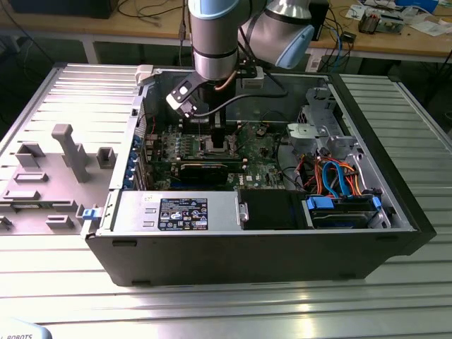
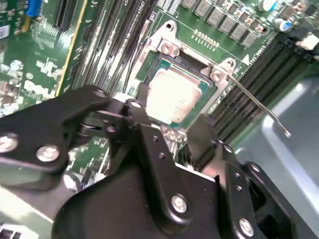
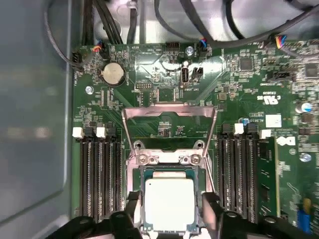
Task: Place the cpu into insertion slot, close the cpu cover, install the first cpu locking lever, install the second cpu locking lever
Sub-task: 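Place the cpu into insertion slot, then close the cpu cover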
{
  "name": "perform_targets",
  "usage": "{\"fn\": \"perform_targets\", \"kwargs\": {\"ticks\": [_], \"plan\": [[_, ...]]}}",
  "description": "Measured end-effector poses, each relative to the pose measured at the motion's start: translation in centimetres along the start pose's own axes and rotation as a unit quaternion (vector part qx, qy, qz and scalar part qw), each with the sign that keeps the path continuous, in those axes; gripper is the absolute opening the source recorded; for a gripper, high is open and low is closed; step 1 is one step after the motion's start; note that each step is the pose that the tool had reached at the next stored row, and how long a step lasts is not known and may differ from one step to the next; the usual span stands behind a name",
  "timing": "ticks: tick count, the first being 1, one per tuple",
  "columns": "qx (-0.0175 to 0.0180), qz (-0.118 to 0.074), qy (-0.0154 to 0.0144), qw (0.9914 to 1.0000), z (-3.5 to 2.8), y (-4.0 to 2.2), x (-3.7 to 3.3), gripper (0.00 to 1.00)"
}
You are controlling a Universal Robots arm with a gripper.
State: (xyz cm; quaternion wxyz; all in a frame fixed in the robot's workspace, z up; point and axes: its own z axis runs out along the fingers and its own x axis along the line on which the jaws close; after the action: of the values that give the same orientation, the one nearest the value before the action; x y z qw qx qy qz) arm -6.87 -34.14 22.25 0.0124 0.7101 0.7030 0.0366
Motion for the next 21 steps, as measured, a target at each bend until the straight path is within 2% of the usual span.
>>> {"fn": "perform_targets", "kwargs": {"ticks": [1,2,3,4,5,6,7,9,21], "plan": [[0.0004,0.0,0.0,1.0,-0.44,0.04,0.02,0.53],[0.0007,0.0,0.0,1.0,-0.54,0.07,0.02,0.47],[0.001,0.0,0.0001,1.0,-0.57,0.09,0.02,0.47],[0.001,0.0,0.0001,1.0,-0.57,0.09,0.02,0.35],[0.0011,0.0,0.0001,1.0,-0.58,0.09,0.02,0.29],[0.0011,0.0,0.0,1.0,-0.58,0.09,0.02,0.23],[0.0011,0.0,0.0,1.0,-0.58,0.09,0.02,0.23],[0.0011,0.0,0.0,1.0,-0.58,0.09,0.02,0.11],[0.0012,0.0,0.0,1.0,-0.58,0.09,0.02,0.11]]}}
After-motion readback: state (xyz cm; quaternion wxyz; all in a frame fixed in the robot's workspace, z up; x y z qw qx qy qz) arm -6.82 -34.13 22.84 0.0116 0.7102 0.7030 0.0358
